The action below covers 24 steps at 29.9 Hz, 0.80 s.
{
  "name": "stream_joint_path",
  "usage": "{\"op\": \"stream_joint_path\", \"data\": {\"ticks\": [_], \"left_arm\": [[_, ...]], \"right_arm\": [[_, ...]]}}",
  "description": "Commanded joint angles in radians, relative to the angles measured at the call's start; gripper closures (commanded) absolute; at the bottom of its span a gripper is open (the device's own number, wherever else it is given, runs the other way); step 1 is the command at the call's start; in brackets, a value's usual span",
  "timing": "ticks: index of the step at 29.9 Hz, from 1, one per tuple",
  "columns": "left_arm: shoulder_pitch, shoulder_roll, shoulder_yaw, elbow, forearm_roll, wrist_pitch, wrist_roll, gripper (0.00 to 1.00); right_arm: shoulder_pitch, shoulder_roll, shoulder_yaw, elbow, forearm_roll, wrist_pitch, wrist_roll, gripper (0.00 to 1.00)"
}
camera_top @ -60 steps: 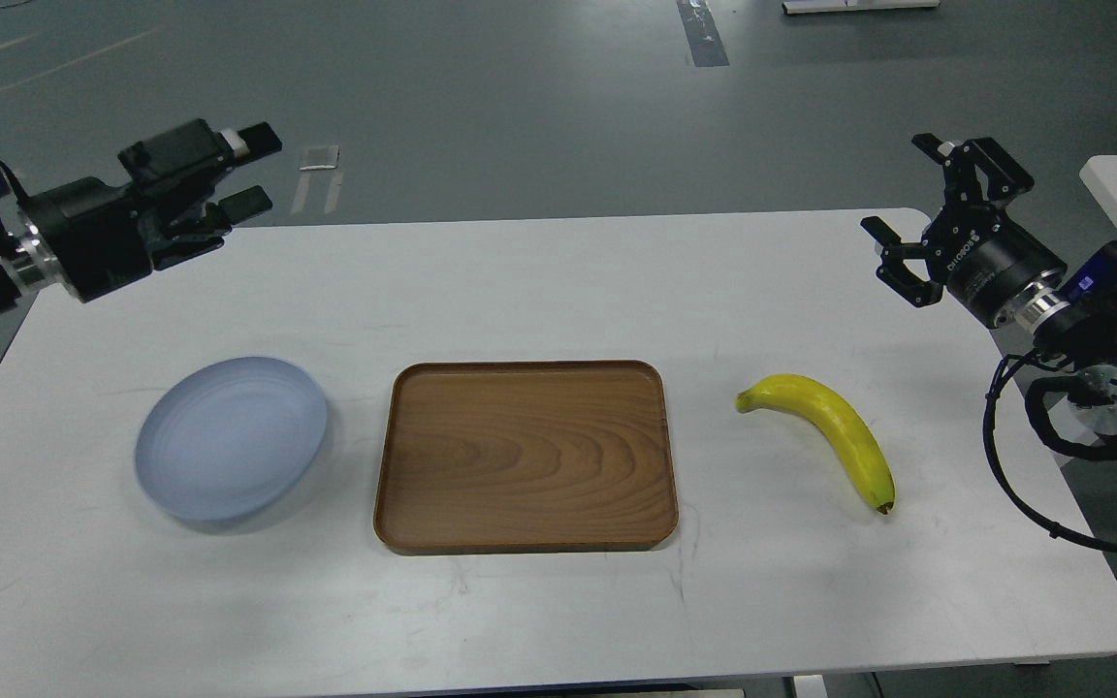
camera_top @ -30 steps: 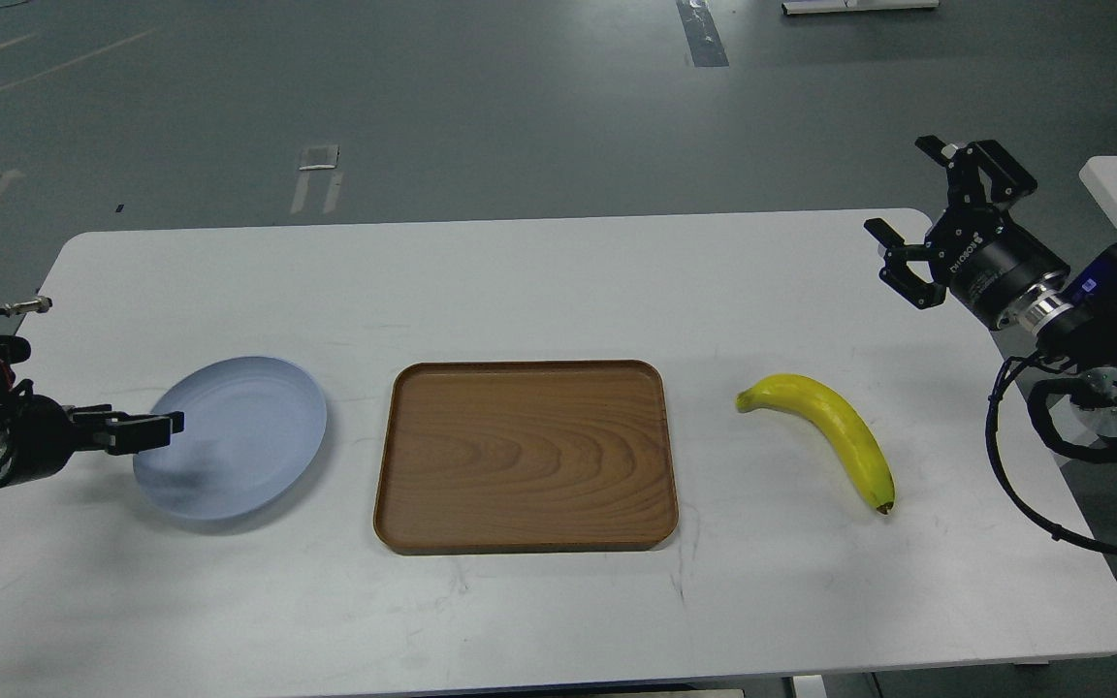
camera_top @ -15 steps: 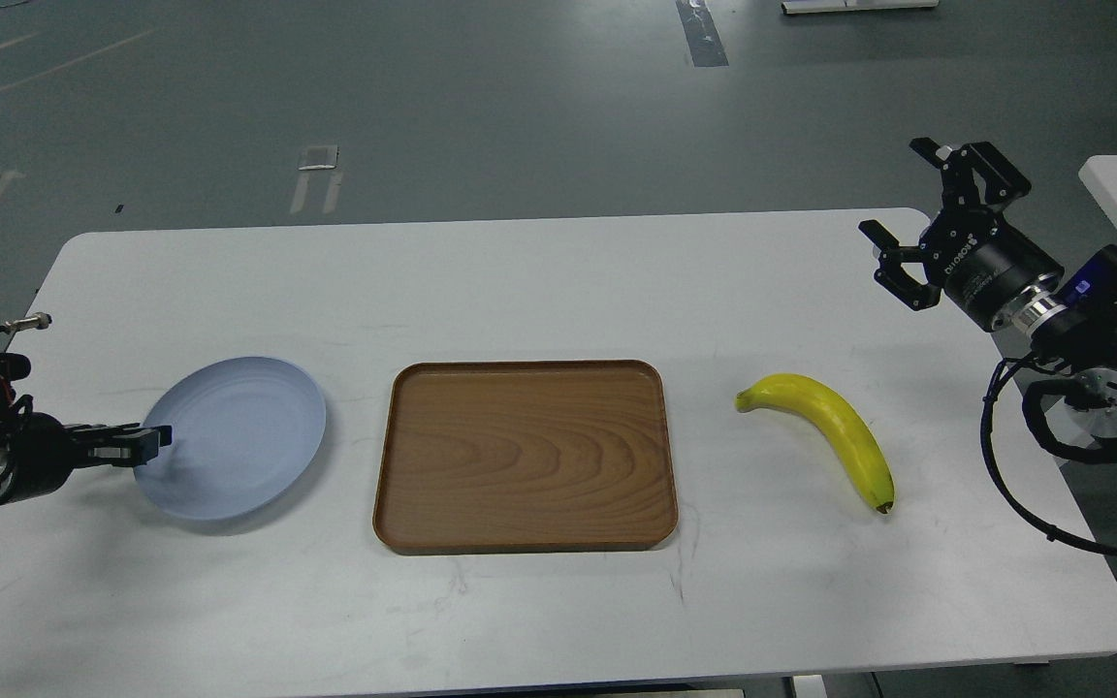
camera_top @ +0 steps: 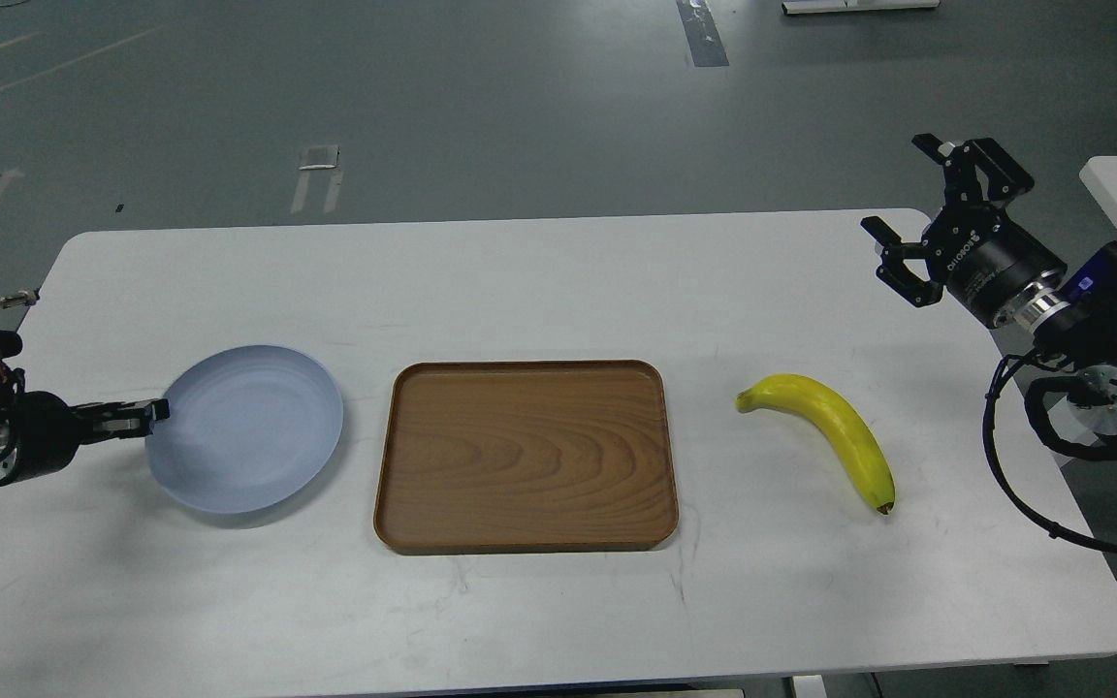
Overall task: Place banana on plate with both arms
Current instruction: 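Lift the plate with the left gripper and lower it onto the wooden tray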
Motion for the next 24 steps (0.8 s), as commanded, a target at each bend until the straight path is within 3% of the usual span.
{"op": "stream_joint_path", "data": {"ticks": [1,4,11,16,24], "left_arm": [[-0.087,0.005,0.001,-0.039,-0.005,-0.059,0.000,1.00],[-0.178,0.008,0.001,-0.137,-0.001,-0.105,0.000,1.00],[-0.313,-0.034,0.031,-0.326,0.065,-0.115,0.000,1.00],[-0.390,-0.204,0.099,-0.296,0.151,-0.123,0.000,1.00],[-0.426,-0.435,0.228,-0.083,0.153,-0.135,0.000,1.00]], "right_arm": [[0.000,-0.001,0.000,0.000,0.000,0.000,0.000,0.00],[0.002,-0.001,0.001,0.000,0.000,0.000,0.000,0.00],[0.002,-0.002,0.000,0.000,0.000,0.000,0.000,0.00],[0.002,-0.004,0.000,-0.002,0.000,0.000,0.000,0.00],[0.006,-0.005,0.000,-0.002,0.000,0.000,0.000,0.00]]}}
